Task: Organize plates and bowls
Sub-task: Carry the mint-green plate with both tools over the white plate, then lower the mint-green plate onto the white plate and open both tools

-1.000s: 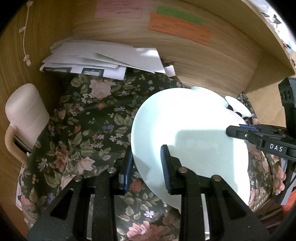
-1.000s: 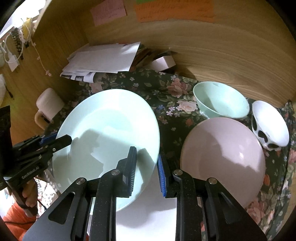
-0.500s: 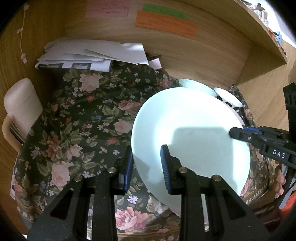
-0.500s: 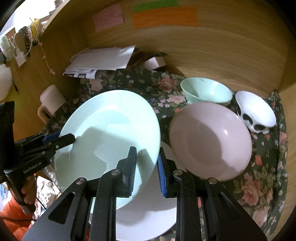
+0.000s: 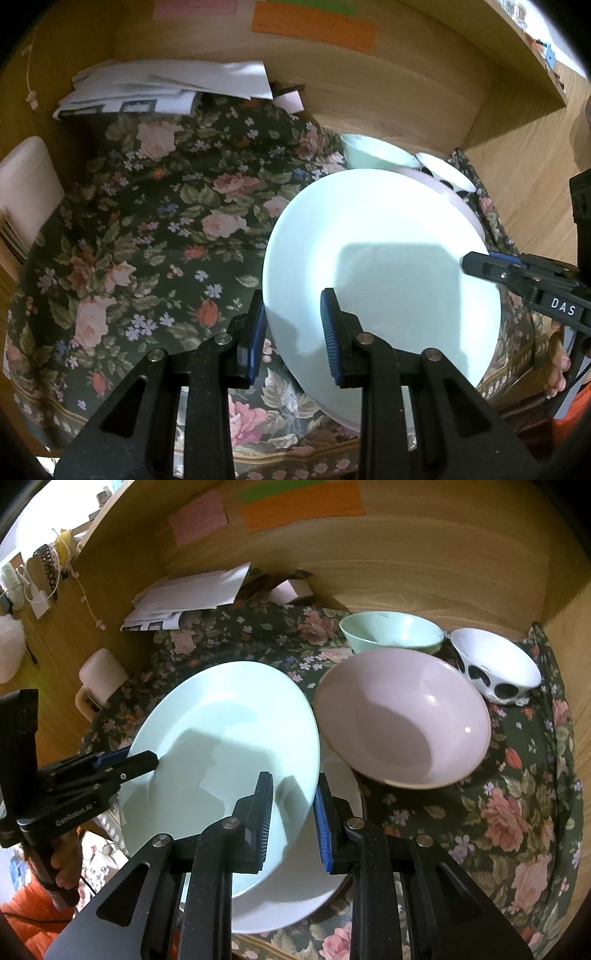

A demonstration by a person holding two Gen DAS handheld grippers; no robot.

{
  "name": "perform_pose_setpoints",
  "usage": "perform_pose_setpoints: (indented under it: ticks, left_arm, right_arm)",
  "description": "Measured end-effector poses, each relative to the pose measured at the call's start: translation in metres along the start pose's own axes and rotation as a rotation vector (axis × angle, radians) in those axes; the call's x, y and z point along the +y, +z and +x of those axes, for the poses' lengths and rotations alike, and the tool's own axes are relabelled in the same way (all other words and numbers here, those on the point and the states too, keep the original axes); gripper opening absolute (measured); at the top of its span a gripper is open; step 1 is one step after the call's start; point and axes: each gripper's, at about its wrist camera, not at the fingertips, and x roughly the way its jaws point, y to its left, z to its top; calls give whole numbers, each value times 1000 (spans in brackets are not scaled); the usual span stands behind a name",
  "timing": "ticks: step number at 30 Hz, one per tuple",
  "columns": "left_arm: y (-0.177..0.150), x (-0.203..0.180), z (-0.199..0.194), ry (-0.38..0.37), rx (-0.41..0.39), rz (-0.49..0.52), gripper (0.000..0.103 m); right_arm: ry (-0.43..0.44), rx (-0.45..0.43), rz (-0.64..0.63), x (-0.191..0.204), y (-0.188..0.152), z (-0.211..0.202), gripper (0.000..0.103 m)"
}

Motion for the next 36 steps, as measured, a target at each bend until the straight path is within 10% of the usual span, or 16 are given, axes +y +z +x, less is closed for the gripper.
perform_pose_setpoints:
  ticks: [36]
  left_arm:
    - [-13,-9,33,25,100,51,33]
  right_arm:
    - [9,73,50,-13,-24,13,23]
